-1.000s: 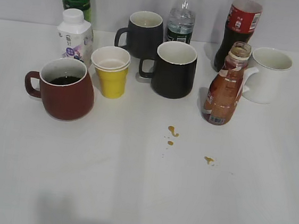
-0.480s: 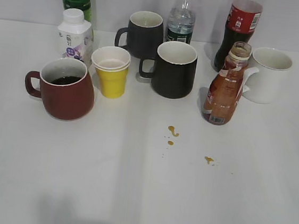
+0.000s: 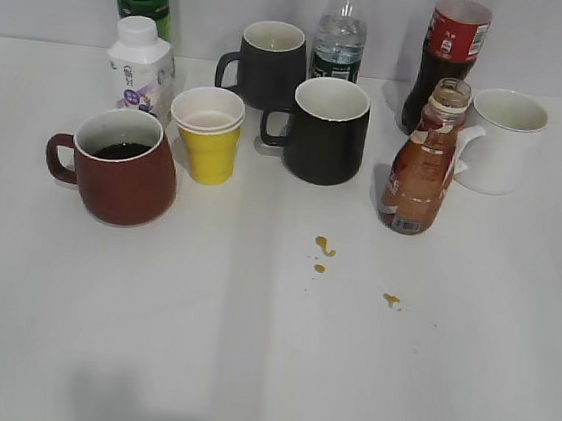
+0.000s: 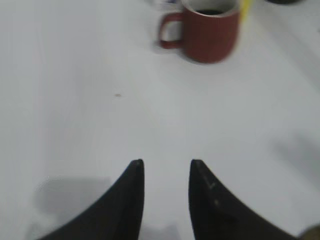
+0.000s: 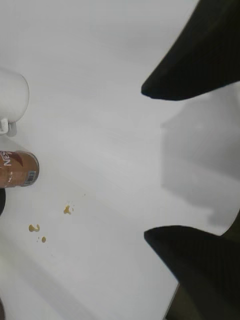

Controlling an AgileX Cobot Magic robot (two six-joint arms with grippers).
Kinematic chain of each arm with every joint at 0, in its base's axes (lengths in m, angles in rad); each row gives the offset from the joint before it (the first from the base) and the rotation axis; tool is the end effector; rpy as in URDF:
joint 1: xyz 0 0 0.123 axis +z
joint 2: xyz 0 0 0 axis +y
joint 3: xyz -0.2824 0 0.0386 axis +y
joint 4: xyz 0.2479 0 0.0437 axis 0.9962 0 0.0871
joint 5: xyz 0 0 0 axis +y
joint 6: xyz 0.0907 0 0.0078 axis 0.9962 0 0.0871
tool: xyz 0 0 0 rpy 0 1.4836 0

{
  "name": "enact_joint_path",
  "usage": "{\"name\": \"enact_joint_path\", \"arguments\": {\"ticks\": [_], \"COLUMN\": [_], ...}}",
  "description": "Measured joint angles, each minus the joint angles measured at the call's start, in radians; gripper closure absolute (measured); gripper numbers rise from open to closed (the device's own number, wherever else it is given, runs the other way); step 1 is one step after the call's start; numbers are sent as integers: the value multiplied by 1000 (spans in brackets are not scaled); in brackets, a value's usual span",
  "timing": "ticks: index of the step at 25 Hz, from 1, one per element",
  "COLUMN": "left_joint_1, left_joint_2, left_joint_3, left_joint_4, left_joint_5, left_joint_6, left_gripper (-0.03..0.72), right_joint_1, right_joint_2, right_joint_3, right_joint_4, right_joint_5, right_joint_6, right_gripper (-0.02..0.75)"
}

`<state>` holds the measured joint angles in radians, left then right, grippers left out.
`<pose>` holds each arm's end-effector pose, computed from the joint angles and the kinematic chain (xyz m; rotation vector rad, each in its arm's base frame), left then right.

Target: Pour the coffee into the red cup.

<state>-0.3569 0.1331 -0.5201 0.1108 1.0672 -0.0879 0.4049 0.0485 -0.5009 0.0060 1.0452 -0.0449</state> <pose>0.0157 0.0036 0.2822 0.2917 2.1408 -0.1212 0.0028 0.0017 0.2787 -0.4649 2.0318 0.2271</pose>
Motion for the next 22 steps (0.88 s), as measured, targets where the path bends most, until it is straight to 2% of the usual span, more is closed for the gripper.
{"name": "enact_joint_path", "arguments": {"ticks": [4,7,10,22], "left_joint_1": [223,315,331,285], "left_joint_2": [-72,-133,-140,-140], "left_joint_3": [0,0,0,1], "left_joint_4": [-2,-2,-2,-3], "left_joint_5": [-1,-1,0,0], "left_joint_6": [0,0,0,0], "left_gripper": [446,446,446,446], "right_joint_1": [-127,-245,-301,-312], "right_joint_2": [-1,-1,-7,-54], "right_joint_3": [0,0,0,0], "right_joint_4": [2,2,2,3], "right_joint_5": [-1,-1,-4,-5], "right_joint_6": [0,0,0,0], "right_gripper": [152,152,152,152]}}
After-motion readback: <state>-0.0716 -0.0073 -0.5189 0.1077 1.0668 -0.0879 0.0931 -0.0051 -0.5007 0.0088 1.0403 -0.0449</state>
